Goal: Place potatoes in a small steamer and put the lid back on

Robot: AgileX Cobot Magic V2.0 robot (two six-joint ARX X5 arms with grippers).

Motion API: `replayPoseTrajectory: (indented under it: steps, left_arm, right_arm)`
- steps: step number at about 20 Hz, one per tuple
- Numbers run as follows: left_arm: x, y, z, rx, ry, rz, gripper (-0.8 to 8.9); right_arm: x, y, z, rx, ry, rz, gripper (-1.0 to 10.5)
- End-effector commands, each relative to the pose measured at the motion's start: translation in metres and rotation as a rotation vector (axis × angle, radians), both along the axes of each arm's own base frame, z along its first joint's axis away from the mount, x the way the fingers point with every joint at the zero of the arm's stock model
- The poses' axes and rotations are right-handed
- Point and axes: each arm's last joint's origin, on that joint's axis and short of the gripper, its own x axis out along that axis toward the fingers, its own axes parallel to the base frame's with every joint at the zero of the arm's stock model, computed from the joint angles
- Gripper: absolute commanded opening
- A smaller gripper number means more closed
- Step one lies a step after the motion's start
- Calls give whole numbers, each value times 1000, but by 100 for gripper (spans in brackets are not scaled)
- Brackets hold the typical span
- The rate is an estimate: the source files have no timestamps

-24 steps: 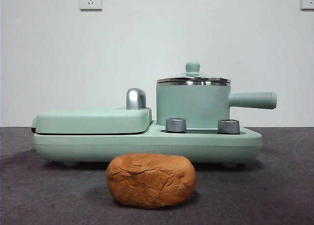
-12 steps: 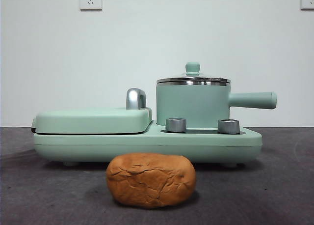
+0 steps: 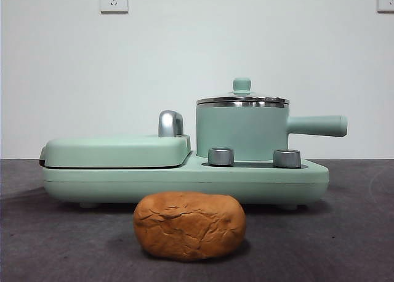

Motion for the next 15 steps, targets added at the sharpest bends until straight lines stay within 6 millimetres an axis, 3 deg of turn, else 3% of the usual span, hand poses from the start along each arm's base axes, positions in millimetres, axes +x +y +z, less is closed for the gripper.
replayPoseTrajectory:
  steps: [1,3,7,15]
  left_arm:
    - [6,-6,5,151,-99,-89,10]
    - [8,-10,4,190,-120,-131,42]
    - [11,-17,6,190,-159,-171,256]
    - [17,-28,15,150,-265,-214,274]
  right_arm:
    - [0,3,6,-156,-99,41,17]
    - [0,4,5,-225,-116,32,89]
    - [-1,5,1,-322,-110,-7,287]
    - [-2,6,1,-316,-99,-10,287]
